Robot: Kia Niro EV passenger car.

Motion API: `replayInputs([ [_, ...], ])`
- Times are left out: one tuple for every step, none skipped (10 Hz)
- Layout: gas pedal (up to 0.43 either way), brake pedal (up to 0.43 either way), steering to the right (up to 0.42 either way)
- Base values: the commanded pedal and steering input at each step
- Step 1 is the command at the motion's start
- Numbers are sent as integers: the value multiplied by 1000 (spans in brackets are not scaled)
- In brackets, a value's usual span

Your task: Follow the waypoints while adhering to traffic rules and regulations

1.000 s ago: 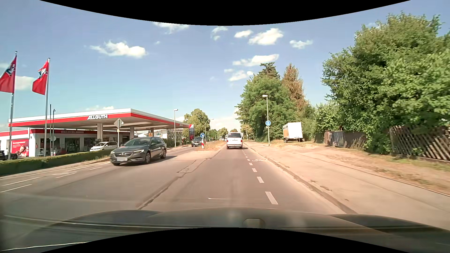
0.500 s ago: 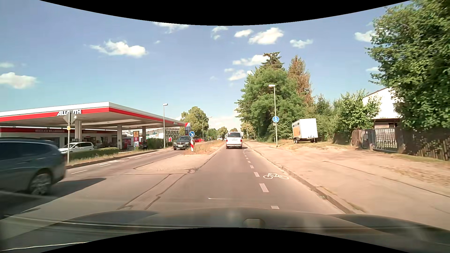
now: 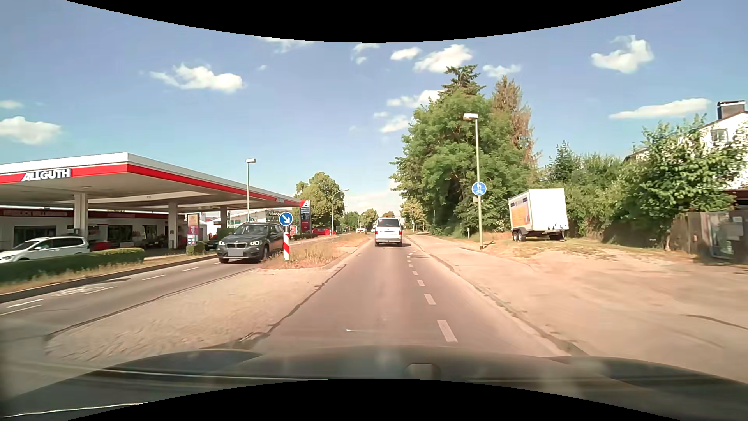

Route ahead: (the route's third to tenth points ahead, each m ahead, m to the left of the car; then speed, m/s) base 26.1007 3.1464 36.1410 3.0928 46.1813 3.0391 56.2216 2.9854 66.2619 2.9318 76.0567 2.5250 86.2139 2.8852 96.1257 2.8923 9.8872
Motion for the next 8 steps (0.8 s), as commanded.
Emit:
replayInputs([
  [0,6,-4],
  [0,6,-5],
  [0,6,-5],
  [0,6,-5],
  [0,6,-4],
  [0,6,-3],
  [0,24,-3],
  [0,18,-3],
])
